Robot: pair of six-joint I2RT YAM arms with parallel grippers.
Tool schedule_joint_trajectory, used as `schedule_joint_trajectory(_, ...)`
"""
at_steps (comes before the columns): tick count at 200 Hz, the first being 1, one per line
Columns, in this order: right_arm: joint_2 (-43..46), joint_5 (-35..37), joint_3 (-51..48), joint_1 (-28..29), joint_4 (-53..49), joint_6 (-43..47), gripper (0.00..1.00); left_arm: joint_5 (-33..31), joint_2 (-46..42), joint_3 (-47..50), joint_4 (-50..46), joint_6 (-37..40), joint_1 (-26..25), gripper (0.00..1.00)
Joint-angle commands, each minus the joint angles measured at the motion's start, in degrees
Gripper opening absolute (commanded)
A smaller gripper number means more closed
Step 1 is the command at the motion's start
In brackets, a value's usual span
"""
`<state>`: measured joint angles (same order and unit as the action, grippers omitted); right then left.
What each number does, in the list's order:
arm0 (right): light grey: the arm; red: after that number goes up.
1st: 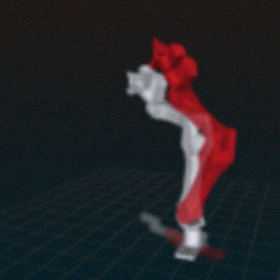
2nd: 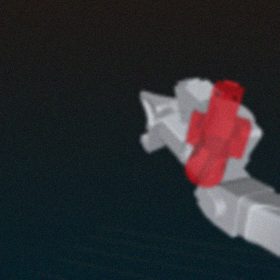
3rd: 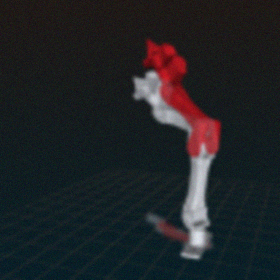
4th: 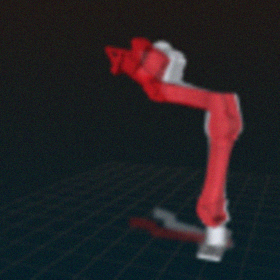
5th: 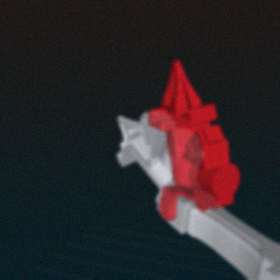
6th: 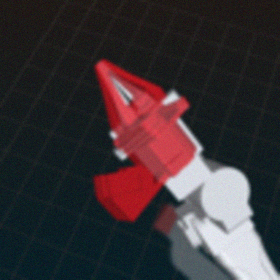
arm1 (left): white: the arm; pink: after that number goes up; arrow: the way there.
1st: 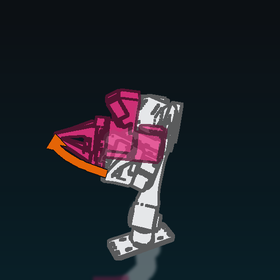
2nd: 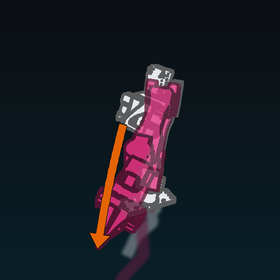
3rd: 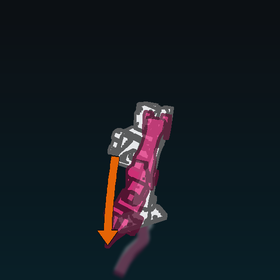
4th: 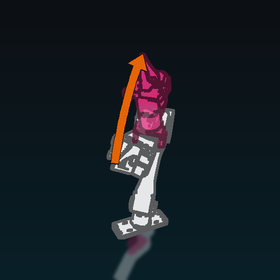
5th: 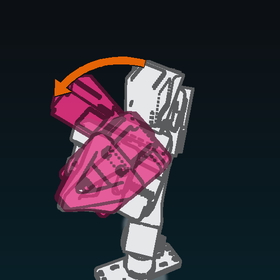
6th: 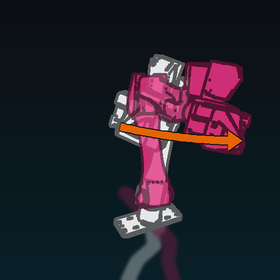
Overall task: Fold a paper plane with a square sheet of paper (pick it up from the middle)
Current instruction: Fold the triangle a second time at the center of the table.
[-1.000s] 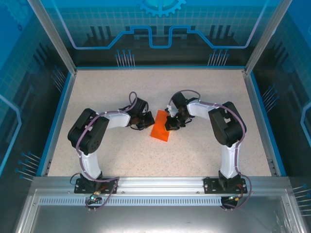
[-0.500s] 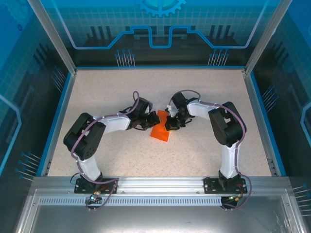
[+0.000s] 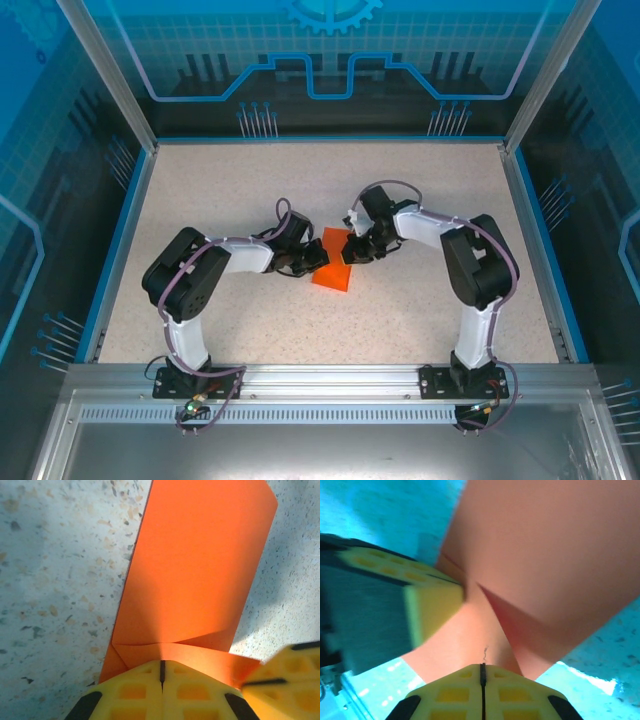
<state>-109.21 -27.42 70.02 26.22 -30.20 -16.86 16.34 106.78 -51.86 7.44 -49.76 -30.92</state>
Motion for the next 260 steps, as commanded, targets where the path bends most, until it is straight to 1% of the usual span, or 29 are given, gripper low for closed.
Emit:
schedule_joint_trajectory(1,2.67,-4.06,-1.28,0.95,0.96,0.63,0.07,-1.65,0.62,2.23,-0.96,-1.15,-0.08,0.00)
schedule_joint_trajectory(33,1.75,-3.00,-3.37,3.80,1.63,-0.72,0.07,-1.64,0.62,2.72,-1.02,-1.22,-0.19,0.00)
schedule_joint_trajectory(70,-0.55,0.78,-2.67,6.80,0.16,-1.15,0.07,-2.63,0.53,2.68,-2.08,-1.48,-0.26,0.00)
schedule_joint_trajectory(137,-3.16,5.78,-1.30,7.16,-2.33,-0.89,0.07,-3.72,0.88,2.28,-3.90,-1.67,-0.39,0.00)
schedule_joint_trajectory(199,-3.41,6.32,-1.52,7.14,-3.46,0.21,0.07,-4.69,1.07,2.15,-4.95,-2.00,-0.39,0.00)
schedule_joint_trajectory(260,-1.81,6.94,-3.94,6.87,-5.48,1.78,0.06,-7.53,1.67,2.08,-9.00,-3.30,-0.41,0.00)
